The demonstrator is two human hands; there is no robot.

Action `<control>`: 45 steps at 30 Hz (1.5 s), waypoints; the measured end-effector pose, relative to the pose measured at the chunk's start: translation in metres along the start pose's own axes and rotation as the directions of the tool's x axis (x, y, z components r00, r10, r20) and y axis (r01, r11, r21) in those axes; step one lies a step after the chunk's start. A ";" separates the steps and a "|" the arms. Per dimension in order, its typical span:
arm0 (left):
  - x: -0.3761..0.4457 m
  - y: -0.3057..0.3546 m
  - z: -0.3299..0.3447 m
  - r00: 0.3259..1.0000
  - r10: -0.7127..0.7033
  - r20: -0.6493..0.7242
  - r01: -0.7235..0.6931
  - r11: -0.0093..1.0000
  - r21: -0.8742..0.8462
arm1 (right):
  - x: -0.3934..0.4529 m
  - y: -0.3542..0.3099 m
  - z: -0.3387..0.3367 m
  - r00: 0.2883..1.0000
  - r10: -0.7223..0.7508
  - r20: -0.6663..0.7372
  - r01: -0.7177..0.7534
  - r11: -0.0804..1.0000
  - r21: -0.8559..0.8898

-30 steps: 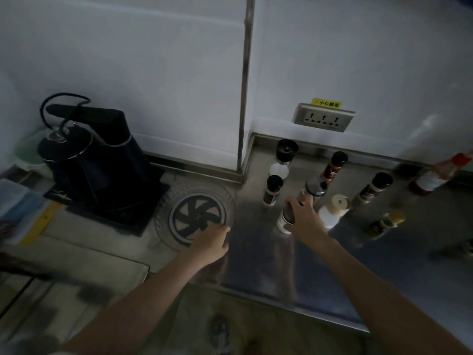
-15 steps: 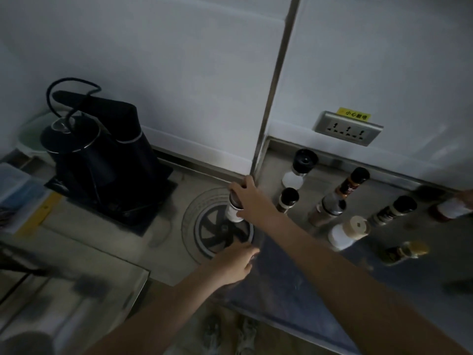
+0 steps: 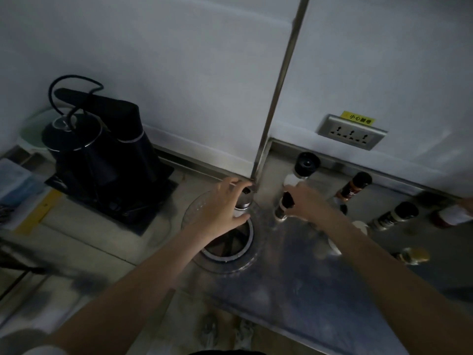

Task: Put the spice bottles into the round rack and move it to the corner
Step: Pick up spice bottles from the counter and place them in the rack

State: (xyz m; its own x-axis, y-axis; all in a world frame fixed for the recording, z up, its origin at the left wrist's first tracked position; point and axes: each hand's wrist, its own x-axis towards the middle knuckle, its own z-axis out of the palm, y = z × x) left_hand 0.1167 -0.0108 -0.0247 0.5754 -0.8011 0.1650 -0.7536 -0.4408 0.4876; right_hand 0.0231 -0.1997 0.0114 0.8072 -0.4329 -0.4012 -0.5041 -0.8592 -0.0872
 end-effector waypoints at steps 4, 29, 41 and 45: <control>0.002 -0.007 0.008 0.991 -0.017 0.131 0.018 1.000 -0.005 | -0.008 0.001 0.016 0.996 0.013 -0.085 -0.002 0.991 0.133; 0.085 0.071 -0.006 0.980 0.170 -0.103 -0.178 0.982 -0.067 | -0.013 0.034 -0.030 0.992 0.039 -0.117 -0.032 0.997 0.067; 0.175 0.110 0.082 0.936 -0.083 0.343 0.050 0.994 0.102 | -0.026 0.098 -0.006 0.991 0.079 -0.109 -0.090 0.991 -0.095; 0.171 0.116 0.081 0.954 -0.073 0.289 0.020 0.983 0.183 | -0.017 0.095 0.002 0.996 0.022 -0.089 -0.033 0.992 -0.122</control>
State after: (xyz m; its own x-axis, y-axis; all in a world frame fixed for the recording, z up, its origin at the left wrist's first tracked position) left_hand 0.1014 -0.2319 -0.0096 0.5121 -0.8496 -0.1261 -0.7876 -0.5230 0.3258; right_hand -0.0394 -0.2738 0.0080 0.8199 -0.4745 -0.3203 -0.4893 -0.8713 0.0382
